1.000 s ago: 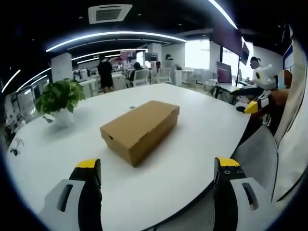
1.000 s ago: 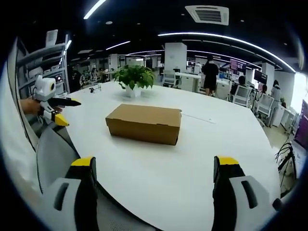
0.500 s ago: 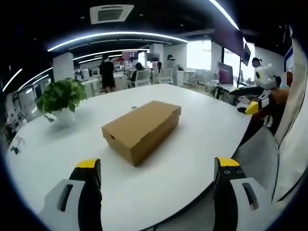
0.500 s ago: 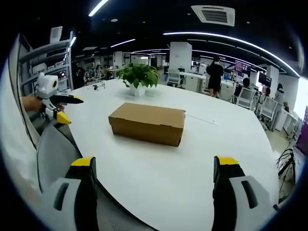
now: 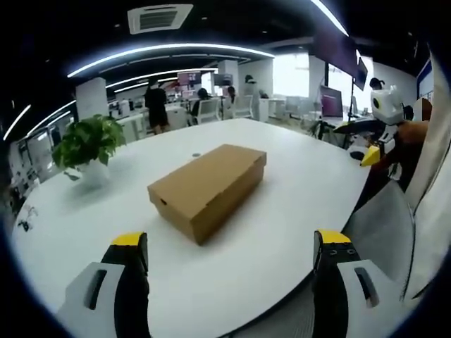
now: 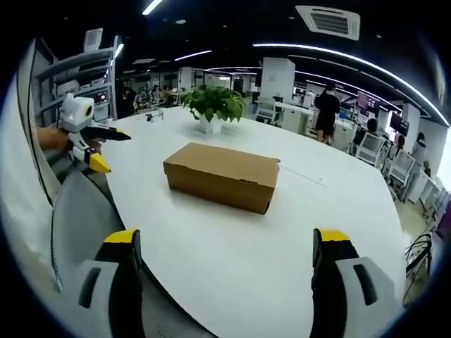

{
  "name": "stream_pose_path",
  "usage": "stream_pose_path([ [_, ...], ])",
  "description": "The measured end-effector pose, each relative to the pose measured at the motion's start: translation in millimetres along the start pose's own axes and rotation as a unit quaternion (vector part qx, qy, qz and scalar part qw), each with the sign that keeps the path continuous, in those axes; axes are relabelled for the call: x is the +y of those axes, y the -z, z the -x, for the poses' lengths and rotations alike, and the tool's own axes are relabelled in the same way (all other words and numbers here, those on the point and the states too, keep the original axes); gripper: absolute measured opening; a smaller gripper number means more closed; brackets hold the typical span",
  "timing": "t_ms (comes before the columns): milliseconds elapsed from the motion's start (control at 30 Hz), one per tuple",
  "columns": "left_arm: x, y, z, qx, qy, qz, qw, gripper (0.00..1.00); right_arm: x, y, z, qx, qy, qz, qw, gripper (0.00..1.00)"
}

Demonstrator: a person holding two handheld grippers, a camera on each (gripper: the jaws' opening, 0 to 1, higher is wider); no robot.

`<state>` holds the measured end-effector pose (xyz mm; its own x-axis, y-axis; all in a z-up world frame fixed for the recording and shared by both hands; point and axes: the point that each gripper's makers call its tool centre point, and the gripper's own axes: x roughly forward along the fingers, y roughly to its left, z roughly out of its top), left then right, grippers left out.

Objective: Operate the shoe box by opening the lid, removing the specified soft item, and placing it in the target area until the item is outside and the box remains undamaged.

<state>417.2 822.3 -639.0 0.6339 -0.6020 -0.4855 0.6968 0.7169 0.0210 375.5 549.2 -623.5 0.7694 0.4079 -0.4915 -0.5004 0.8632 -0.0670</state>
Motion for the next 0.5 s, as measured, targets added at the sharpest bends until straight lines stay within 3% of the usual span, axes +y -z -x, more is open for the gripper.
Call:
stream_pose_path([
  [500,-3.5,-5.7,-25.0,0.002,0.009,0.025,0.9997,0.99,-10.9,-5.8,-22.1,-0.006,-0.019,-0.006,0.9998,0.96],
])
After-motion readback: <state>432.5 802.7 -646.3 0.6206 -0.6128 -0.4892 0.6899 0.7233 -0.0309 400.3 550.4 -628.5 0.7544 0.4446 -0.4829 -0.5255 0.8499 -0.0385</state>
